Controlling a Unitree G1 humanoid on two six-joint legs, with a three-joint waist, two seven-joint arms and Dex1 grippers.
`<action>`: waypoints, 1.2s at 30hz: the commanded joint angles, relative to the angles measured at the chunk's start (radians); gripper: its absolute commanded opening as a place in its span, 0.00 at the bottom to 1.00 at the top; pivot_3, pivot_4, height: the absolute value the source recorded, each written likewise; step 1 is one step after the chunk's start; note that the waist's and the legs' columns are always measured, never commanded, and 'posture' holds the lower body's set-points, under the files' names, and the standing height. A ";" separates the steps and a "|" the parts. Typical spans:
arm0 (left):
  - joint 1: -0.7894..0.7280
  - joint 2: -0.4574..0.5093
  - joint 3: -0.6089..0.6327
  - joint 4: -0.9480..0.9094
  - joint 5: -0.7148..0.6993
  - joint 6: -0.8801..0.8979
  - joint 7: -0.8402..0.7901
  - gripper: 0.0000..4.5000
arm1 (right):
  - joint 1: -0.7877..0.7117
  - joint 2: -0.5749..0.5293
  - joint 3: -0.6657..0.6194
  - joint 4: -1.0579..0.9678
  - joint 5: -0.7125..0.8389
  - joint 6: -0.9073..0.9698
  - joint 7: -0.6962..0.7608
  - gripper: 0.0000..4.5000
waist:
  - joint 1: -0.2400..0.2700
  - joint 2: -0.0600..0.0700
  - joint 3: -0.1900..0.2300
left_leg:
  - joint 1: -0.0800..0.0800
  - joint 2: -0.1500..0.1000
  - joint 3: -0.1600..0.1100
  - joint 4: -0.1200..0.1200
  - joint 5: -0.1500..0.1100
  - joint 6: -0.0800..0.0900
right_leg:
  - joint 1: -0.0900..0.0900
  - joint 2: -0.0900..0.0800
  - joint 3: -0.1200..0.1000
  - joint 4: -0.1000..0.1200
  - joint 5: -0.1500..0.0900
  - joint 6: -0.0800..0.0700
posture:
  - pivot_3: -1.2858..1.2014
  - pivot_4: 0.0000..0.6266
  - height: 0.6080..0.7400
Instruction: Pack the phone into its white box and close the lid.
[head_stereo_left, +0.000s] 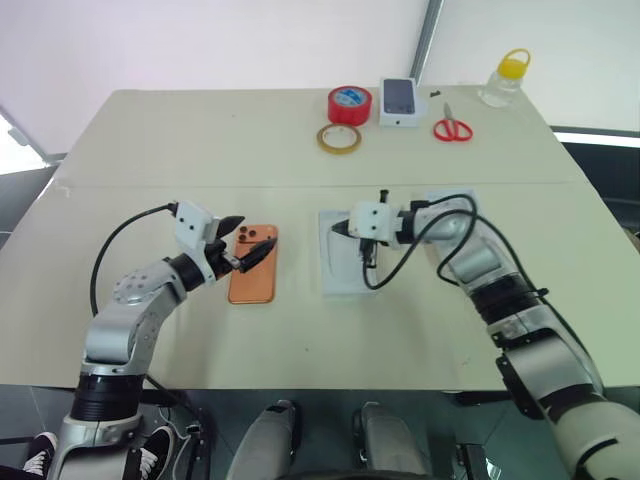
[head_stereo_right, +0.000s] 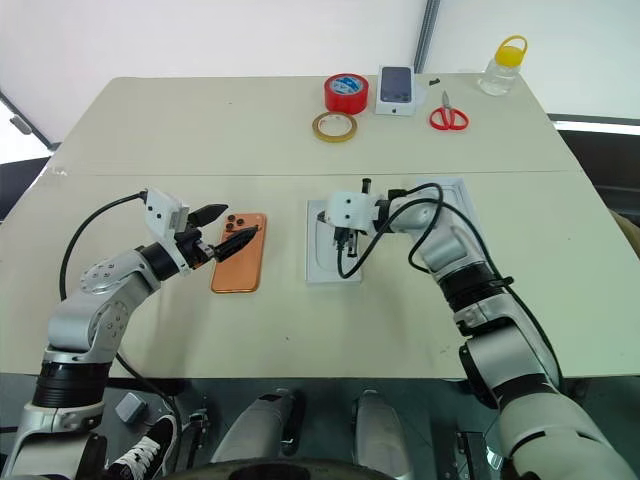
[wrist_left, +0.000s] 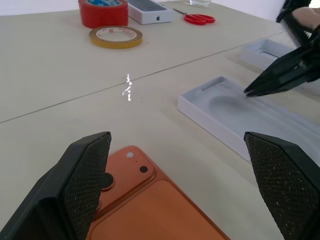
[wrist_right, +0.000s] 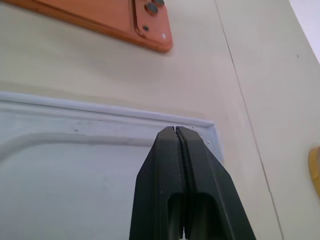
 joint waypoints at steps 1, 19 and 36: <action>0.007 0.014 0.022 -0.028 0.001 0.006 0.003 1.00 | 0.027 -0.017 0.061 0.002 -0.094 -0.090 -0.027 0.01 | 0.000 0.000 0.000 | 0.000 0.000 0.000 0.000 0.000 0.000 | 0.000 0.000 0.000 0.000 0.000 0.000 | 0.52 0.24 1.00; -0.114 0.130 0.272 0.204 -0.307 0.577 0.042 1.00 | -0.024 0.186 -0.033 -0.197 0.035 0.202 -0.079 0.01 | -0.013 0.000 0.000 | 0.001 0.001 -0.001 0.000 0.000 0.000 | -0.001 0.001 0.000 0.003 0.000 0.000 | 0.52 0.24 1.00; -0.084 0.113 0.195 0.225 -0.320 0.823 0.089 1.00 | -0.015 0.250 0.206 -0.158 -0.132 0.343 0.001 0.01 | -0.032 0.001 -0.001 | 0.001 0.000 -0.001 0.000 0.001 -0.001 | -0.007 0.001 0.001 0.006 0.000 0.000 | 0.52 0.24 1.00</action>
